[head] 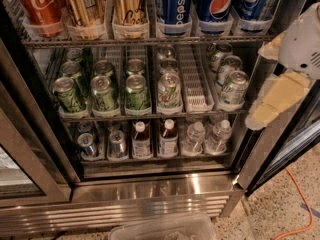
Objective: Pick orange can from top shelf of fridge
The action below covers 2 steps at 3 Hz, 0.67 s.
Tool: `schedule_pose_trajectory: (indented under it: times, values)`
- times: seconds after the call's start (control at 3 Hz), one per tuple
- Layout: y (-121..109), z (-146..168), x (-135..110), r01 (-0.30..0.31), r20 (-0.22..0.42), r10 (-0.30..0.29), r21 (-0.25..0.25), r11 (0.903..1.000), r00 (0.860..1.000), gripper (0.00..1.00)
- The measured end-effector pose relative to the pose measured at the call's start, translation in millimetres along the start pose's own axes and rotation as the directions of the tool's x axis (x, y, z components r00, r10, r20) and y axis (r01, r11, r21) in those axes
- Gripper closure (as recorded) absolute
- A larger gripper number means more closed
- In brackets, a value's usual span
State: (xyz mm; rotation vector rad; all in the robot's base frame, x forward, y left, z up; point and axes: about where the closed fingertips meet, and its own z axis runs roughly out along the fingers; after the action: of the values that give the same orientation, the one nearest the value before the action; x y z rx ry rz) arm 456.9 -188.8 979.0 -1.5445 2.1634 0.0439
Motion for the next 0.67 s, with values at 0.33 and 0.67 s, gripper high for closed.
schedule_pose_trajectory:
  times: [0.33, 0.67]
  values:
    - [-3.6, 14.1, -30.8, -0.021, 0.168, 0.02, 0.002, 0.9998, 0.986, 0.0]
    - [-3.8, 10.3, -40.2, -0.026, 0.198, 0.024, 0.007, 0.9996, 0.98, 0.0]
